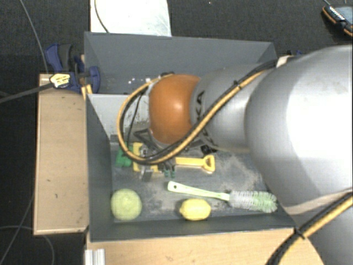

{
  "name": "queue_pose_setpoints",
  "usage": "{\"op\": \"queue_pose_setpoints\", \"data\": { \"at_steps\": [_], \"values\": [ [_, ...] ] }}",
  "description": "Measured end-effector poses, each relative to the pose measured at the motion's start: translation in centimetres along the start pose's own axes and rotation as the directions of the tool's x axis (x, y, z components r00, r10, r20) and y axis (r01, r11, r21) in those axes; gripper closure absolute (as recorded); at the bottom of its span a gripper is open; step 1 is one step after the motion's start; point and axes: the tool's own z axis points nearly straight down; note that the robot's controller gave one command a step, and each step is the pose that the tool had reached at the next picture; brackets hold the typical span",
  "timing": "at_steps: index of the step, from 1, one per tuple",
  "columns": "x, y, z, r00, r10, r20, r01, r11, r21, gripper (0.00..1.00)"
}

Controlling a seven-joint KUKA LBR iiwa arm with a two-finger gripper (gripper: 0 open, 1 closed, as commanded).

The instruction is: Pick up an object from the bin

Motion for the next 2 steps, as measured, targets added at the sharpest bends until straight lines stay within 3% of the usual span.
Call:
{"op": "queue_pose_setpoints", "data": {
  "at_steps": [1,2],
  "values": [
    [0.0,0.0,0.0,1.0,0.002,0.0,-0.002,1.0,0.0,1.0],
    [-2.3,-4.4,0.9,1.0,-0.011,0.002,0.011,1.0,0.001,1.0]
  ]
}}
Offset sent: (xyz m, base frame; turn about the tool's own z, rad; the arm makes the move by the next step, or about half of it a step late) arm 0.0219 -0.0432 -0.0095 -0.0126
